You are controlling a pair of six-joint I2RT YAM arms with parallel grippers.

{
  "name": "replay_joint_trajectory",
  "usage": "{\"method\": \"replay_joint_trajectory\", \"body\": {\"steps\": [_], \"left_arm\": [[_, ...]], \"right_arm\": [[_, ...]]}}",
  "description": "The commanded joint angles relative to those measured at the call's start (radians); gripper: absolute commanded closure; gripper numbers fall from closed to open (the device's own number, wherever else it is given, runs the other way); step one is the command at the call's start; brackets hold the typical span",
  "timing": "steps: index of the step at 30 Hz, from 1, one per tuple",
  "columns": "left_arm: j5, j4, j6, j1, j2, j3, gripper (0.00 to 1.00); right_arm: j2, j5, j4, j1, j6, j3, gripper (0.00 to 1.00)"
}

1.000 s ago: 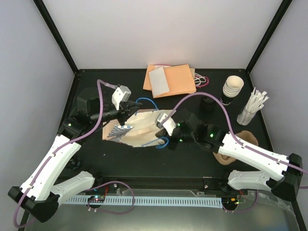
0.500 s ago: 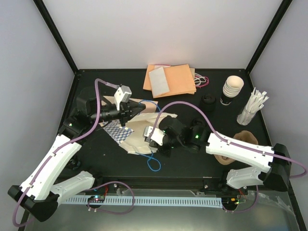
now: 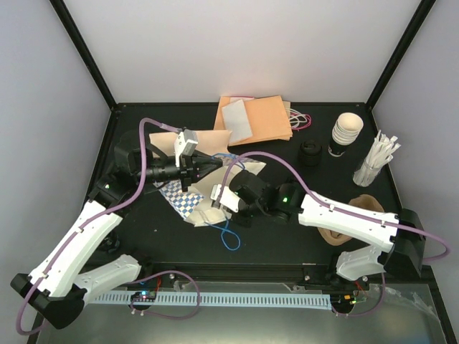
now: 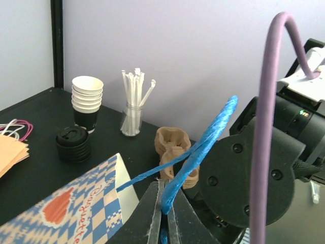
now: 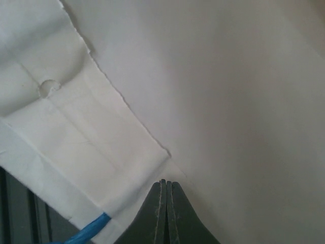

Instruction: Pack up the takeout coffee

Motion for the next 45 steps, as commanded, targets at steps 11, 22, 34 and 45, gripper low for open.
{"method": "replay_joint_trajectory", "body": {"steps": [11, 22, 34, 45], "left_arm": [[0.060, 0.068, -0.026, -0.034, -0.002, -0.014, 0.98], [0.072, 0.130, -0.085, -0.044, -0.023, 0.001, 0.98], [0.110, 0.395, -0.281, -0.066, -0.030, -0.068, 0.99], [0.129, 0.453, -0.299, -0.141, -0.013, -0.060, 0.98]], "right_arm": [[-0.094, 0.188, 0.170, 0.008, 0.033, -0.005, 0.99], [-0.143, 0.074, 0.198, 0.012, -0.156, -0.113, 0.99], [-0.142, -0.013, 0.191, 0.013, -0.230, -0.174, 0.99], [-0.035, 0.117, 0.133, 0.013, -0.156, -0.086, 0.99]]}}
